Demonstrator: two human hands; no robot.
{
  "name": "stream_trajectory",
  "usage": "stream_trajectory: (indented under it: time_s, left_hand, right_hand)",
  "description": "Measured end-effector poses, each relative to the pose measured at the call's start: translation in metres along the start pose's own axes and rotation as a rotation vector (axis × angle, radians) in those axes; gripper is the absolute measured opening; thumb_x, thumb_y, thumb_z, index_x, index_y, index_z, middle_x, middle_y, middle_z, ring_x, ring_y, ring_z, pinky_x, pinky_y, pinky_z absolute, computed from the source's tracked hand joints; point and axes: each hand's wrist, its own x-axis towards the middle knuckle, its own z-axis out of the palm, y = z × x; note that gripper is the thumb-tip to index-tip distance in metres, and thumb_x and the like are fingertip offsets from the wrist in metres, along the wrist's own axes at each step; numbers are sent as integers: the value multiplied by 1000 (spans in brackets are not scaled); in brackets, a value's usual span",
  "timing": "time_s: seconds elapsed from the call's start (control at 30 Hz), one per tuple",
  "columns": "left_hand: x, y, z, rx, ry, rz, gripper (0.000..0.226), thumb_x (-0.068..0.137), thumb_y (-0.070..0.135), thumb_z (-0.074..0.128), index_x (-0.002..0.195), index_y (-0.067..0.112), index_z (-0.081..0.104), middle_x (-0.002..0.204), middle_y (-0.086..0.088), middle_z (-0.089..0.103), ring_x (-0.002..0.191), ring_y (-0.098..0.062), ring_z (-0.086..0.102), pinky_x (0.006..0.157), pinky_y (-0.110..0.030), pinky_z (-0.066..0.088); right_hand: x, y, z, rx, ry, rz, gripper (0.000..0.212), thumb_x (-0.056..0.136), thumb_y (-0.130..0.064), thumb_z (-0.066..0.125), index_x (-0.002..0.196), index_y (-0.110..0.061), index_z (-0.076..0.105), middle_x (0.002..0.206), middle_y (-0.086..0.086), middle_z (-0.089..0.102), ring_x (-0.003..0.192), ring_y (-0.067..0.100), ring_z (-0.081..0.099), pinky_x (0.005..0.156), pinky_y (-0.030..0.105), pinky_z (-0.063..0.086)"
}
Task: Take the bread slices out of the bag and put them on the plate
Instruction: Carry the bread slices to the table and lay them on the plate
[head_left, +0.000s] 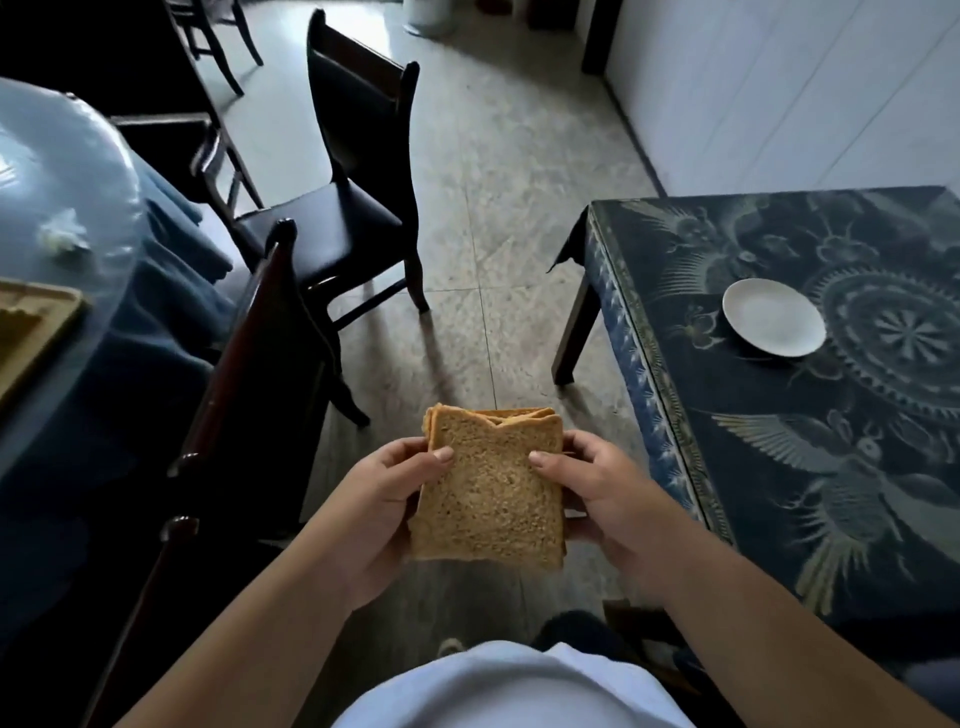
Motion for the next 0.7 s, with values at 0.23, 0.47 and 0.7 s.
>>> stream_trajectory:
  time_s: [0.23, 0.47, 0.7]
  left_hand:
    - [87, 45, 11, 14, 32, -33, 39, 72, 27, 79, 107, 12, 71, 109, -17, 74, 101, -38, 70, 78, -56, 58]
    - [187, 111, 49, -38, 86, -11, 41, 73, 27, 78, 109, 10, 70, 110, -19, 73, 97, -37, 71, 70, -50, 58]
    - [258, 172, 74, -80, 75, -16, 45, 70, 27, 82, 109, 10, 70, 115, -21, 71, 103, -42, 68, 79, -60, 57]
  right_hand:
    - [88, -48, -22, 40, -25, 19, 20, 91, -20, 68, 110, -16, 66, 97, 8, 72, 80, 21, 74, 62, 37, 60]
    - [195, -132, -60, -23, -59, 6, 19, 92, -21, 67, 110, -18, 63, 104, 9, 71, 90, 24, 71, 61, 34, 58]
    - [271, -201, -91, -69, -90, -22, 24, 91, -24, 68, 113, -18, 63, 107, 9, 70, 91, 26, 70, 65, 37, 58]
